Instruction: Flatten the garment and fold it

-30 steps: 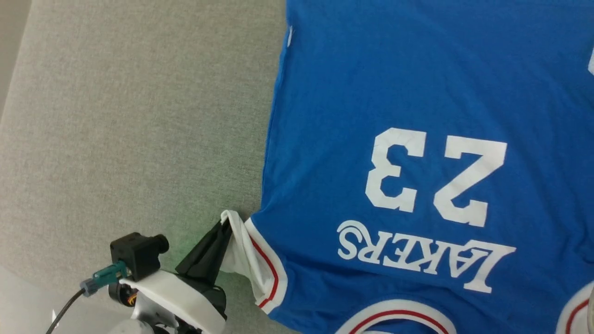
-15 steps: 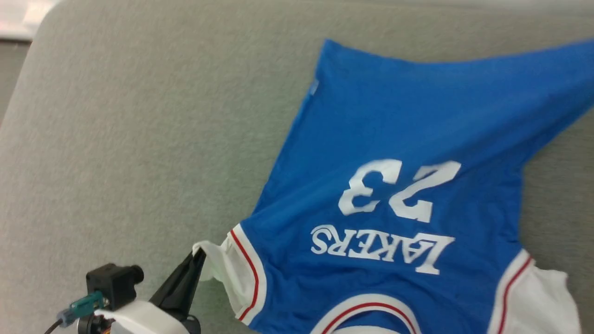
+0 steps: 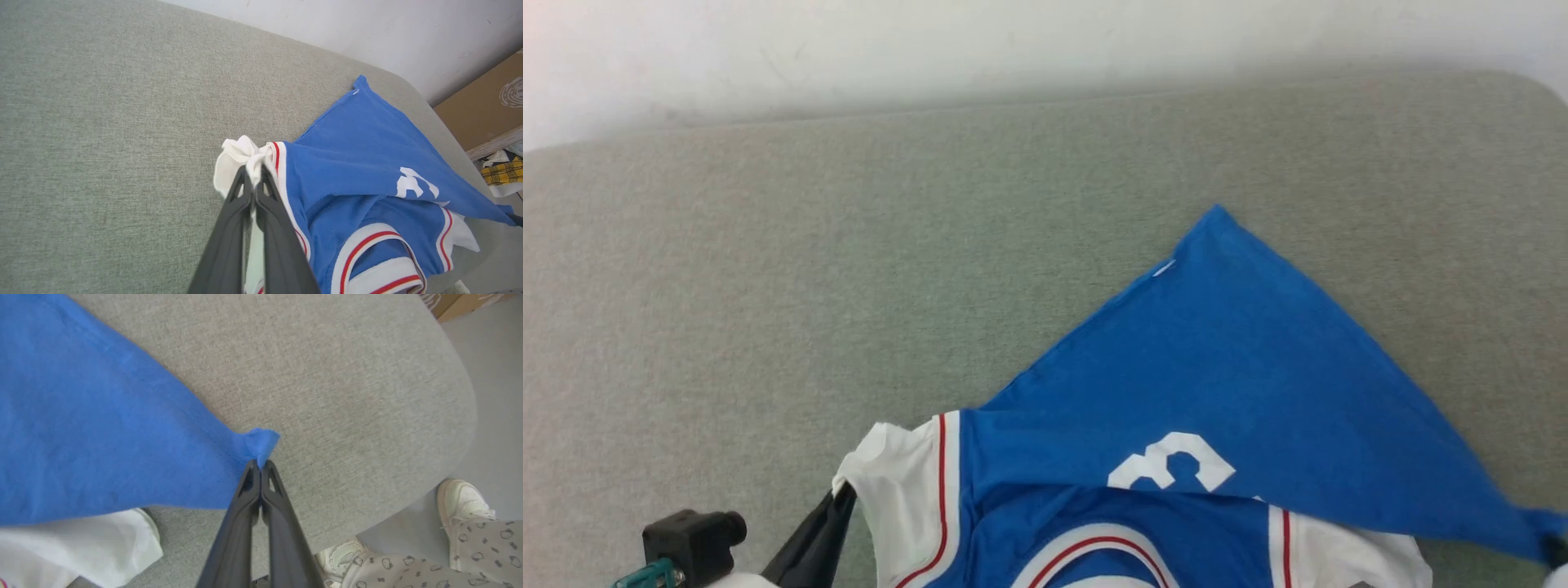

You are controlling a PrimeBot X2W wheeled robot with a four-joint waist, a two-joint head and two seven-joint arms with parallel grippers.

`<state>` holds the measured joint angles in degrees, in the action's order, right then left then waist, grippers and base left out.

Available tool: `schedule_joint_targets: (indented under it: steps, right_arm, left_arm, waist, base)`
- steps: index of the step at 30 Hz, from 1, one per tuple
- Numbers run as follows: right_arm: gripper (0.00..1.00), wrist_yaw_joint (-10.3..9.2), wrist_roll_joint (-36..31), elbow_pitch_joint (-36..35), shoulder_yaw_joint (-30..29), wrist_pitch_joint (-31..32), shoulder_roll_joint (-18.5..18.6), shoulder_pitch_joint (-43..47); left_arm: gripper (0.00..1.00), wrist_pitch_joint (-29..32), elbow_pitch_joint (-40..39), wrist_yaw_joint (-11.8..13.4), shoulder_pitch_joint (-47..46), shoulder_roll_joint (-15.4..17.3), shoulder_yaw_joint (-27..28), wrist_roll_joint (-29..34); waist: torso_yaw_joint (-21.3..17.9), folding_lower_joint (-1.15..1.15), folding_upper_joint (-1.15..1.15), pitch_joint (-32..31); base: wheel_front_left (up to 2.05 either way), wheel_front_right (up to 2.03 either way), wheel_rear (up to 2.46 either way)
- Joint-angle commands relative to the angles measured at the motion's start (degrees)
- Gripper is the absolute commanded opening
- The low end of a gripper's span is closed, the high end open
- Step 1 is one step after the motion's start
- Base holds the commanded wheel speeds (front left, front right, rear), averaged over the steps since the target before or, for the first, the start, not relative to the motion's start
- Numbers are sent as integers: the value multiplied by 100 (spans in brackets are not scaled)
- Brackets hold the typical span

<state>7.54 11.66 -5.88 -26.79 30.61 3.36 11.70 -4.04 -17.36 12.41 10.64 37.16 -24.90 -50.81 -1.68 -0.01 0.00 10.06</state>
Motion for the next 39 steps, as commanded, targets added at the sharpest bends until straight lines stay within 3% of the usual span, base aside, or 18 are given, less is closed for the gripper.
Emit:
schedule_joint_targets:
  steps: [1,2,3,4,5,6,9,13,17,21,30,39]
  right_arm:
    - [0,-5,-5,30,38,-49,-12,-23]
    - [0,-5,-12,208,151,-168,-24,-33]
    - [23,-5,-16,377,227,-304,-32,-80]
    - [38,-5,-30,544,315,-394,-37,-126]
    - [76,-5,-52,680,421,-458,-40,-175]
    - [100,-5,-38,768,489,-539,-42,-254]
    - [100,-5,43,715,478,-647,-25,-526]
    - [100,-5,193,19,581,-436,360,-975]
    - [100,-5,300,-699,1020,64,927,-1566]
    - [100,-5,313,-882,1678,624,1301,-2404]
    - [100,-5,230,673,2902,1368,1841,-3966]
    - [100,-5,235,1951,3399,1231,2205,-4447]
  left_arm:
    - [0,-17,-12,40,54,25,27,-20]
    - [0,-12,-11,42,59,29,29,-28]
    - [0,-5,-11,43,58,32,30,-33]
    - [0,-1,-12,42,53,31,28,-37]
    - [0,3,-13,39,48,30,24,-40]
    - [0,7,-16,36,41,29,18,-40]
    - [0,6,-25,25,2,1,5,-47]
    - [0,-29,-5,9,-74,-47,0,-40]
    - [0,-100,23,-80,-246,-168,-56,-14]
    - [0,-140,123,-196,-489,-307,-165,47]
    - [0,-122,349,-489,-1147,-621,-443,184]
    - [0,-131,650,-694,-1556,-917,-665,229]
  waist:
    - [-117,1,0,-114]
    - [-128,1,0,-130]
    - [-134,1,0,-139]
    - [-137,1,0,-149]
    - [-132,1,0,-154]
    - [-125,1,0,-150]
    - [-66,1,0,-116]
    - [79,1,0,5]
    - [296,1,0,244]
    - [557,1,0,520]
    - [1284,1,0,1172]
    - [1787,1,0,1521]
  base:
    - [0,0,0]
    - [0,0,0]
    - [0,0,0]
    - [0,0,0]
    - [0,0,0]
    - [0,0,0]
    - [0,0,0]
    - [0,0,0]
    - [0,0,0]
    - [0,0,0]
    - [0,0,0]
    - [0,0,0]
